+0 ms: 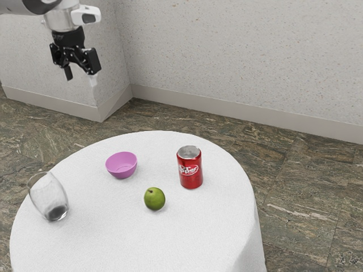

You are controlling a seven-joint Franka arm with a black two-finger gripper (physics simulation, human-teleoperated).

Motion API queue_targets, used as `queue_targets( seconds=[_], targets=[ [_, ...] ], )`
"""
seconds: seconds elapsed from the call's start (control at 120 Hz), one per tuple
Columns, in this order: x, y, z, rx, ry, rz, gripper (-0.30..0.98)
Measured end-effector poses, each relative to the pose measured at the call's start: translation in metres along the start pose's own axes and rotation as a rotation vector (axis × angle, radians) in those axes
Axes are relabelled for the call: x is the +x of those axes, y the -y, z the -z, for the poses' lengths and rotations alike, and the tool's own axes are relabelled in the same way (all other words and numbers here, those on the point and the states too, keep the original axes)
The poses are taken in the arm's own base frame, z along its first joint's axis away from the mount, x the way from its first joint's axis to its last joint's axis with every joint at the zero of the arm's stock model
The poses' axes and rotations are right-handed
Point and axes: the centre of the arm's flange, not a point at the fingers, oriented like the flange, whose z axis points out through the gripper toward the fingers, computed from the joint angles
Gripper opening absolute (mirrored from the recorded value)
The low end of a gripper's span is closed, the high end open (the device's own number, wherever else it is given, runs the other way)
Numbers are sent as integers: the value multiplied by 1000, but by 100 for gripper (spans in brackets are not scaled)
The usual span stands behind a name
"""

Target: Place the pear in the bowl.

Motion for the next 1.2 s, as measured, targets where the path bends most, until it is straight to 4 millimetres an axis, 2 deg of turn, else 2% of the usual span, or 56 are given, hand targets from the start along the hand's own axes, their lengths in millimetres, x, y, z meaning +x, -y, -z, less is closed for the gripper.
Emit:
queue_targets(
  seconds=[0.142, 0.208, 0.283, 0.367, 0.408, 0.467, 0.567, 0.65, 0.742, 0.808, 0.967, 1.058, 1.2],
  targets=[
    [4, -4, 5, 6, -22, 1, 69],
    [13, -15, 7, 13, -43, -18, 69],
    [28, -41, -4, 12, -49, -61, 69],
    [44, -93, -23, 1, -35, -147, 69],
    [51, -119, -37, -3, -18, -189, 69],
    [55, -141, -57, -5, 11, -221, 68],
    [27, -170, -117, -6, 69, -269, 69],
    [16, -191, -164, -6, 87, -305, 69],
    [13, -197, -206, -9, 84, -312, 69],
    [13, -195, -229, -11, 72, -305, 69],
    [24, -196, -265, -14, 47, -297, 64],
    [18, -193, -290, -22, 58, -287, 62],
    [18, -193, -311, -26, 41, -281, 61]
  ],
)
